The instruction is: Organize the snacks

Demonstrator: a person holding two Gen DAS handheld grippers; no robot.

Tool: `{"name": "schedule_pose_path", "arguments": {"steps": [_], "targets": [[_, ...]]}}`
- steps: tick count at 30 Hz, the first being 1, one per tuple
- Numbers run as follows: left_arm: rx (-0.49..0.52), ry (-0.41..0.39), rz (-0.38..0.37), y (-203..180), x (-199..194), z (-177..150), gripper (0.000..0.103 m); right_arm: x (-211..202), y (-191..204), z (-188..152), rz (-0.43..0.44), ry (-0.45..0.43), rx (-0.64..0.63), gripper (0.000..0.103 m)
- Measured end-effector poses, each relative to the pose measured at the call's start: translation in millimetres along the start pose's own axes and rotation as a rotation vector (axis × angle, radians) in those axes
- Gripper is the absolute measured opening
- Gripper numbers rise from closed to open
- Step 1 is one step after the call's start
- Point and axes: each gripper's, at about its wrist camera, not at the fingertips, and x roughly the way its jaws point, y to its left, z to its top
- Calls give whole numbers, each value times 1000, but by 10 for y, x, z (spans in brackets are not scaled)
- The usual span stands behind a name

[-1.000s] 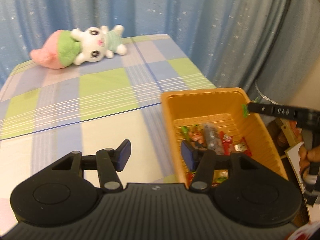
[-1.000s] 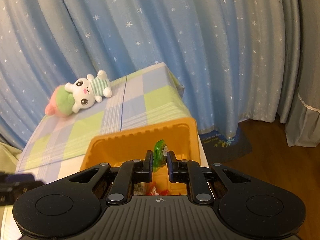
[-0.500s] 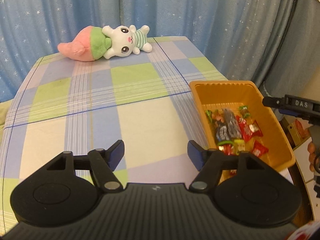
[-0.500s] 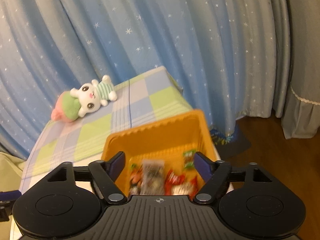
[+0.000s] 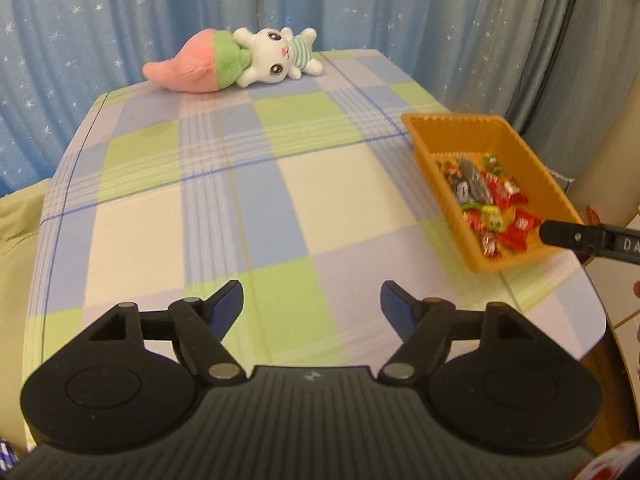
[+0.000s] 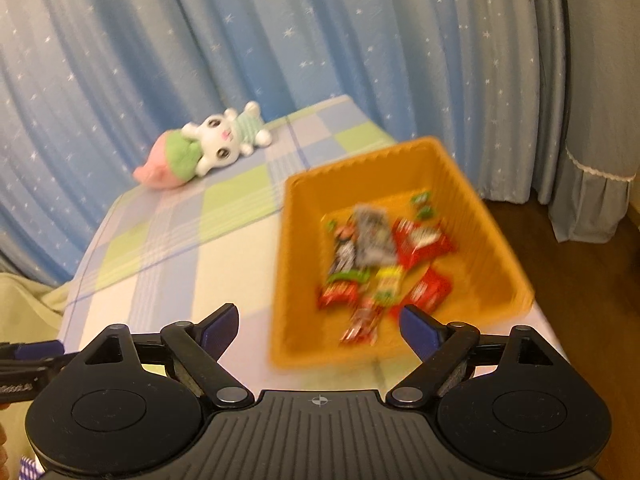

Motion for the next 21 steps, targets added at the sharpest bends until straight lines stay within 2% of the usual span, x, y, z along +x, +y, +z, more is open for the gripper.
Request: {"name": "schedule_pose_path", "arguments": {"steps": [10, 21], "targets": [[-16, 33, 23, 371, -314, -562, 74, -147, 665, -733, 22, 100, -77, 88], [-65, 60, 37, 654, -557, -969, 74, -198, 1157, -1096, 62, 148, -181, 88]]}}
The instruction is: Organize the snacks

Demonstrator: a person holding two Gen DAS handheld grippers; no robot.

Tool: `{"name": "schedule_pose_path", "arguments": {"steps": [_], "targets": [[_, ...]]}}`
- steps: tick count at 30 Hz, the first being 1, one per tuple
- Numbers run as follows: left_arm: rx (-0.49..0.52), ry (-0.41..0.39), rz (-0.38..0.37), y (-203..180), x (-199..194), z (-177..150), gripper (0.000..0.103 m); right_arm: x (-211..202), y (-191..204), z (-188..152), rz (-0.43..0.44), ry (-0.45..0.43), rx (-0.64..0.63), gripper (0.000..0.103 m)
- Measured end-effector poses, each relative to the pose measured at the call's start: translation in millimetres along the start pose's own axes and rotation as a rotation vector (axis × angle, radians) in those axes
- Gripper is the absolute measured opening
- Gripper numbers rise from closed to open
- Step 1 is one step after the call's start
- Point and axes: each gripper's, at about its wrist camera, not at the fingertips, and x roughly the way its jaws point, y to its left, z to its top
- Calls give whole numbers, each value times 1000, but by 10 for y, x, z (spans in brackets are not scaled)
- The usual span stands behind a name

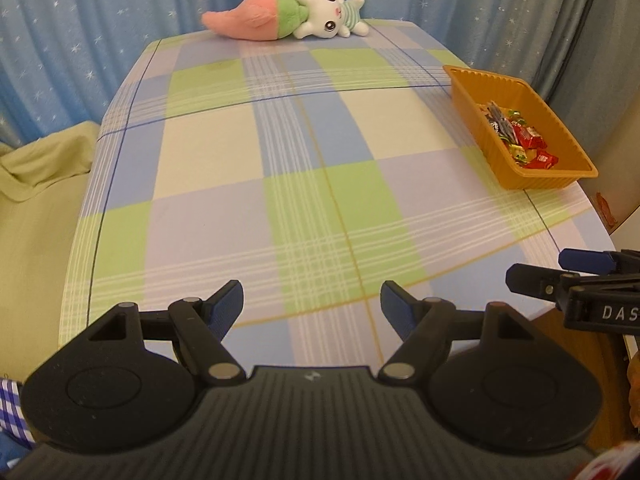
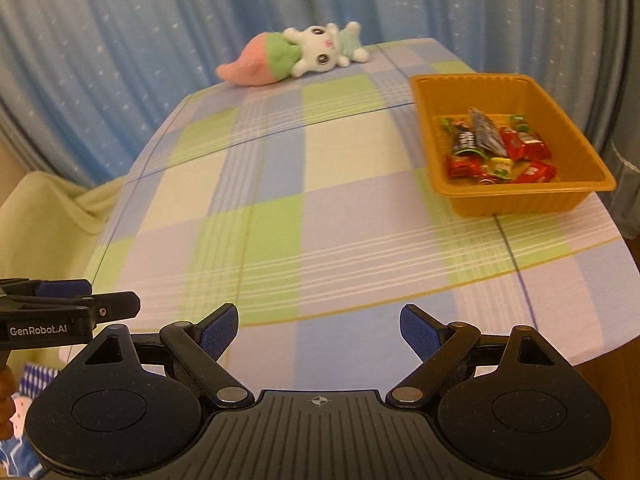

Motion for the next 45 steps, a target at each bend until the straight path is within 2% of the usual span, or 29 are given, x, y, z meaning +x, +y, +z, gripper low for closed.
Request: {"name": "schedule_pose_path", "arguments": {"steps": [13, 21, 45], "targets": [[-2, -7, -15, 77, -92, -142, 74, 76, 222, -110, 6, 30, -46, 88], [25, -22, -46, 36, -127, -161, 75, 67, 230, -124, 0, 28, -38, 88], [23, -20, -52, 50, -119, -190, 75, 31, 254, -148, -4, 27, -45, 88]]}}
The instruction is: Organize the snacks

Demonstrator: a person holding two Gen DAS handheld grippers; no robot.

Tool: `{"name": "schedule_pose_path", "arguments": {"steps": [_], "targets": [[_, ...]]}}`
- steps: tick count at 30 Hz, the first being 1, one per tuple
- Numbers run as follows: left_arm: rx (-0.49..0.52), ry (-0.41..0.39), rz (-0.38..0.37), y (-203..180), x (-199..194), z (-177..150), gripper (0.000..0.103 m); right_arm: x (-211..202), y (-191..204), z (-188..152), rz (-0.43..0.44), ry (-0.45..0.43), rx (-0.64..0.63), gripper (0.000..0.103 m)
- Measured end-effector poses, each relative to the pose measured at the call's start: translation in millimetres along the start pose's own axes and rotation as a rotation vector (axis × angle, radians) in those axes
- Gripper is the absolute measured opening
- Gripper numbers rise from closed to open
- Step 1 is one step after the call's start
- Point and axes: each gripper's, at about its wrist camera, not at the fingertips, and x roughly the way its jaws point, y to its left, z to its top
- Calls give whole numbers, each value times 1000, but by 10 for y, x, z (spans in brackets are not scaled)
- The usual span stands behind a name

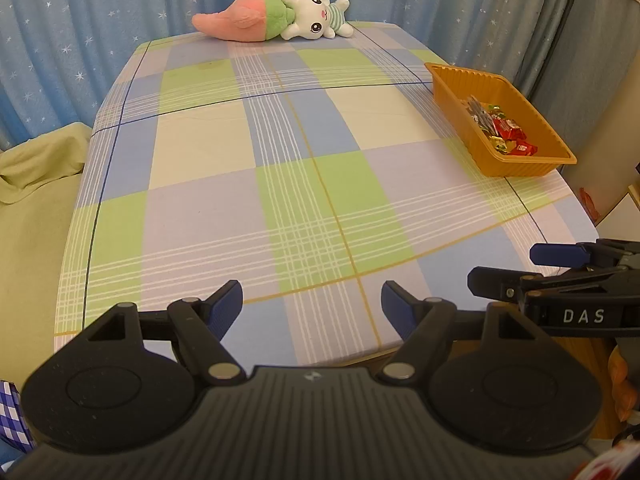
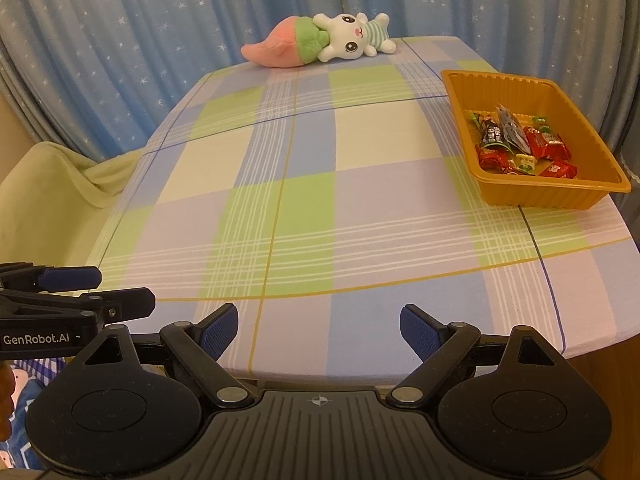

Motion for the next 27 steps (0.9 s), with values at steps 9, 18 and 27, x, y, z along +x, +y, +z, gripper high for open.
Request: {"name": "schedule_pose_path", "arguments": {"steps": [9, 18, 27], "targets": [[2, -3, 0, -6, -5, -14, 75, -12, 0, 7, -3, -2, 3, 88], [1, -3, 2, -10, -6, -10, 75, -13, -3, 4, -2, -3, 2, 88], [-11, 0, 8, -24, -8, 22, 75, -4, -7, 39, 0, 0, -1, 88]]}}
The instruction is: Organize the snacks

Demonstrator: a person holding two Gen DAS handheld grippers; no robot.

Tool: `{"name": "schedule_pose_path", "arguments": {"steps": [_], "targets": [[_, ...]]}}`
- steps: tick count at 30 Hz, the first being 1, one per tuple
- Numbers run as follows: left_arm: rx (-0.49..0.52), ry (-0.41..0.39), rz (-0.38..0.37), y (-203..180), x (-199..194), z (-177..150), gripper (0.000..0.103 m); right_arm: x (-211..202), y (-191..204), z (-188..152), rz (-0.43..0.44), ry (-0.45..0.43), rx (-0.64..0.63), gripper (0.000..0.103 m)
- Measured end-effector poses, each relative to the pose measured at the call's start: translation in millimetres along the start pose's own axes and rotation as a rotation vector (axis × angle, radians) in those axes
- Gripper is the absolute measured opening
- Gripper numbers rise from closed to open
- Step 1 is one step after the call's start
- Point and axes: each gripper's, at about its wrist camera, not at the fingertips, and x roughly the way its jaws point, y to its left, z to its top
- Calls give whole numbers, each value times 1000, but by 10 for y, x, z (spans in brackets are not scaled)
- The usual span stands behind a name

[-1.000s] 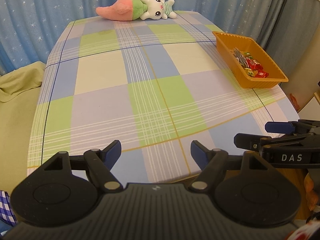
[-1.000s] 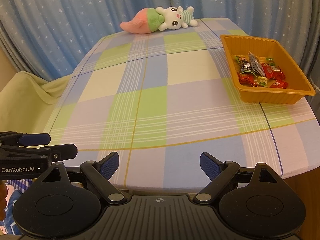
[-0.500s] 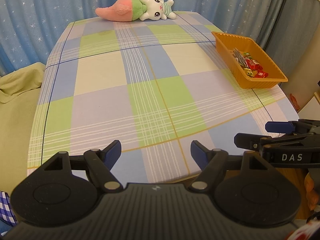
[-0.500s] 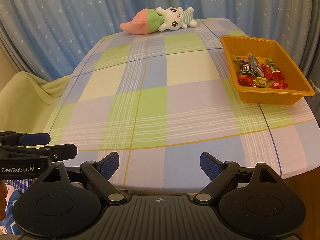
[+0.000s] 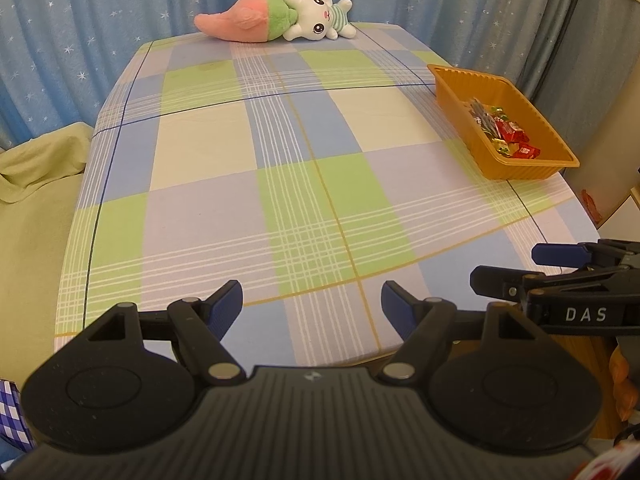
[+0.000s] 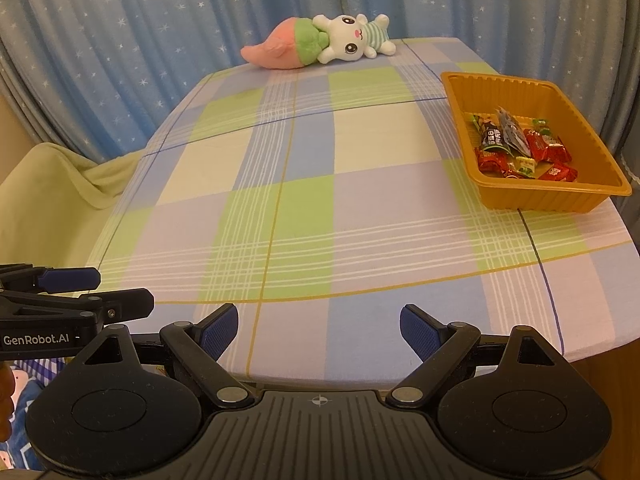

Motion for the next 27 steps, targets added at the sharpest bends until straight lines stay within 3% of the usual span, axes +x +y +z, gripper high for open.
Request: {"name": "schedule_pose_path", "arguments": {"steps": [27], "targets": [[2, 12, 0, -63, 94, 76, 75, 59, -94, 46, -1, 6, 11, 88]]}}
